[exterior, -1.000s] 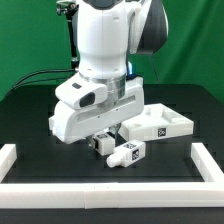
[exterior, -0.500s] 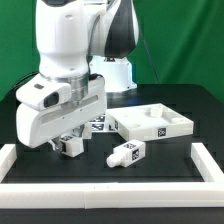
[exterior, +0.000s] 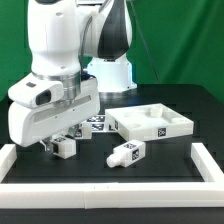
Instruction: Assemble one leg
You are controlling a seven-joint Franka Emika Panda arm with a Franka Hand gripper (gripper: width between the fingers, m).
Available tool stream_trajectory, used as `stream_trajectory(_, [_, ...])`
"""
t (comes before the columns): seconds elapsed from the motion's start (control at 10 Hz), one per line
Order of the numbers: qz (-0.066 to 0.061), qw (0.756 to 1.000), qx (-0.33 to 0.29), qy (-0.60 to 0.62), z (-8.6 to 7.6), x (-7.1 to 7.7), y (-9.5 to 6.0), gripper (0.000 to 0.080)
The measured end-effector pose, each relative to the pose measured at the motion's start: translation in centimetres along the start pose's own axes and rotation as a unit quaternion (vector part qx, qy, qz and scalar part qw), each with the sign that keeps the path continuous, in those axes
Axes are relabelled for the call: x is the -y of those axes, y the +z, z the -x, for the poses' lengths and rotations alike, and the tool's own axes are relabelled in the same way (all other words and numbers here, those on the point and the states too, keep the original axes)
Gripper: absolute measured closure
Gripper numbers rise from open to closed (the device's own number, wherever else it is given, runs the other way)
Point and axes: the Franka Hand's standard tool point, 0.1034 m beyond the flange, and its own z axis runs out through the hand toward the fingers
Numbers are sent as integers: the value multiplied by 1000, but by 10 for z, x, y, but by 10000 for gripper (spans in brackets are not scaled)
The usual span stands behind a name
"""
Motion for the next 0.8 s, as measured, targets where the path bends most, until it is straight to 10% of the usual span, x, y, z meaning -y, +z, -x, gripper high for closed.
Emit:
stream_trajectory(0.3, [-24,994,33,97,-42,29,-37,176])
stream_trajectory(0.8, [-15,981,33,188,-88,60,-54,151])
